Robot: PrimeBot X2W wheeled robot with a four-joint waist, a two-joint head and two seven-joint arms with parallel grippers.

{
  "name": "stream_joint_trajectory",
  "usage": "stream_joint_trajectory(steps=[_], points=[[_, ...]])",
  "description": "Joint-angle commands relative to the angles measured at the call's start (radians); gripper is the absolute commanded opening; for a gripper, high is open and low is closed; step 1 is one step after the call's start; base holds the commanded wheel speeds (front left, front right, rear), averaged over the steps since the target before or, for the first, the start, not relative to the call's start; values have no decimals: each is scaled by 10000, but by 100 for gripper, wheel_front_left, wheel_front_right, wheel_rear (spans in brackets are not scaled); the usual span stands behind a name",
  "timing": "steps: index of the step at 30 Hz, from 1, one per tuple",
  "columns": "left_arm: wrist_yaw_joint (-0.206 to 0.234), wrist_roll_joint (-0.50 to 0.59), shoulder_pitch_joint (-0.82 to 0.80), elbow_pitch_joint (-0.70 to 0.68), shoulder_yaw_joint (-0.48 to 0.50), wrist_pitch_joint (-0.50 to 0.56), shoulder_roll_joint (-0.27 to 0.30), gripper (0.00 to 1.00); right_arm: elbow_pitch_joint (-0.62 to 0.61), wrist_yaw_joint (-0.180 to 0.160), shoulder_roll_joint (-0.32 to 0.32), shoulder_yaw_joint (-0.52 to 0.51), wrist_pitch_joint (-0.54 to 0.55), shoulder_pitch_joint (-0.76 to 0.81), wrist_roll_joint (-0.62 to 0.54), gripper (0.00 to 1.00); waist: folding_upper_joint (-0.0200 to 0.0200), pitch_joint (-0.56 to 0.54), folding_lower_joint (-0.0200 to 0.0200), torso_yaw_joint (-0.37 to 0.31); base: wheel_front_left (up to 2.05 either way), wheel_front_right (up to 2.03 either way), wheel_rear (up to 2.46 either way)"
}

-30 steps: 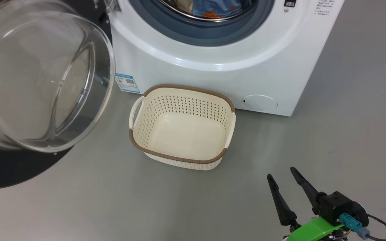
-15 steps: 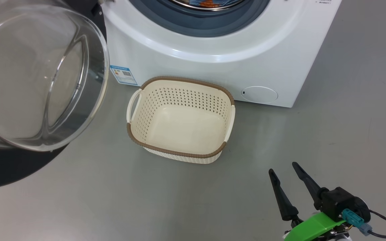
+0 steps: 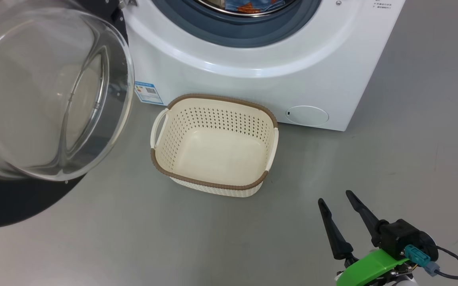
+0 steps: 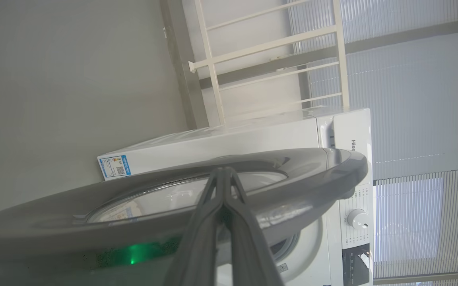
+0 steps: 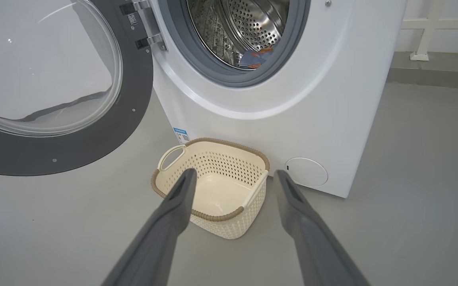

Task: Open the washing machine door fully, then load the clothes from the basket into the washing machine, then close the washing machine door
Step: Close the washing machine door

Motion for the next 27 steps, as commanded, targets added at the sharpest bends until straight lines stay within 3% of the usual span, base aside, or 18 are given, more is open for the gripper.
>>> stream_joint_trajectory(steps=[1,17,23,27], points=[[-71,-261,133,-389,197,297,509,0,-197,16,19,254,-91,-250,95,100,0,-15,0,-9,0,0,0],[-71,-1296,514,-1303,-306,3278,144,0,142,16,19,308,-231,-203,426,100,0,-352,0,-133,0,0,0],[181,-1338,809,-2038,-705,4004,-34,0,374,16,19,329,-347,-122,673,100,0,-593,0,-201,0,0,0],[606,-1529,978,-2769,-840,4306,-334,0,582,16,19,452,-411,-115,904,100,0,-838,0,-289,0,0,0]])
